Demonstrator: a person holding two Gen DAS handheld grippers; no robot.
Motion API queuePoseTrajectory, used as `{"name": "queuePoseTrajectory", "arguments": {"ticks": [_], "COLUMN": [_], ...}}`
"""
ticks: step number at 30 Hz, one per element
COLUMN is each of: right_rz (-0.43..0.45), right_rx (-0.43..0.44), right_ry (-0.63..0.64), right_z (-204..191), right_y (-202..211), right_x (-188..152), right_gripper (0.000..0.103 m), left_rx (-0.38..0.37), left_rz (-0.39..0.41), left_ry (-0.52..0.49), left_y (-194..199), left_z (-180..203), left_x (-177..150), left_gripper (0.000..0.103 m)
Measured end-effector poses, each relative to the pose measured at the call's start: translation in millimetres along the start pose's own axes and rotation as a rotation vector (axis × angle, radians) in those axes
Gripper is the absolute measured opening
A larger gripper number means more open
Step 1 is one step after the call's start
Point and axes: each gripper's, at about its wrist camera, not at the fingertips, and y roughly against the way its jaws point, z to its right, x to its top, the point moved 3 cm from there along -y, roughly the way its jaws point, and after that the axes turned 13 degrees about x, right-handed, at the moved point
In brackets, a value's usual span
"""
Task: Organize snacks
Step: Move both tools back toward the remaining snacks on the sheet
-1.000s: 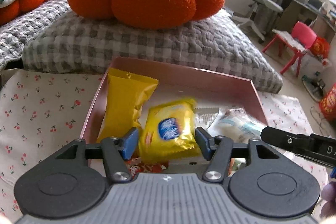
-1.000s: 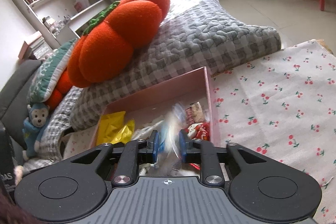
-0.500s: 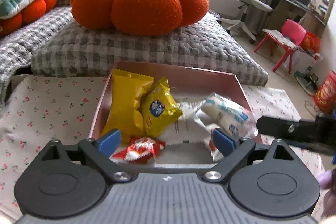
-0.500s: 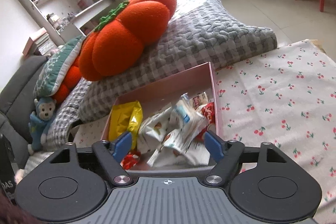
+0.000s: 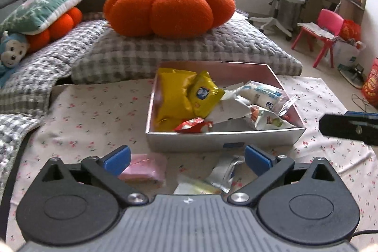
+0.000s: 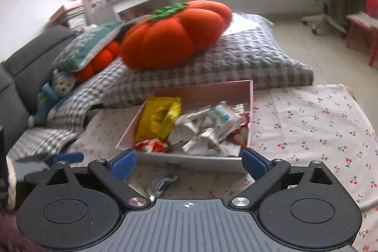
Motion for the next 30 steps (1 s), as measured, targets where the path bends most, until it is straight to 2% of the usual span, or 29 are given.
{"name": "queuePoseTrajectory", "arguments": {"ticks": [6, 10, 14, 18, 23, 30], "right_rz": [-0.021, -0.001, 0.024, -0.008, -0.066, -0.141], "right_rx": [0.017, 0.015, -0.001, -0.014, -0.016, 0.003], "right_ry": [0.049, 0.137, 0.198, 0.242, 0.285, 0.338], "right_z": [-15, -26, -33, -39, -48, -63], "right_y": [5, 8, 4, -10, -32, -58], "right_x": [-25, -44, -58, -69, -85, -105], "right_gripper": [0.1, 0.102, 0.103, 0.103, 0.103, 0.103], "left_rx": [-0.006, -0.005, 0.035, 0.07, 0.096, 0.098], "left_rz": [0.005, 0.011, 0.002, -0.018, 0.007, 0.01], "left_ry": [-0.013, -0.044, -0.061, -0.055, -0.084, -0.096], "left_y": [8, 8, -3, -17, -28, -44], "left_z": [-18, -32, -50, -66, -77, -78], "left_x": [-20, -30, -42, -52, -58, -60], "left_gripper": [0.103, 0.103, 0.103, 0.103, 0.103, 0.103]}}
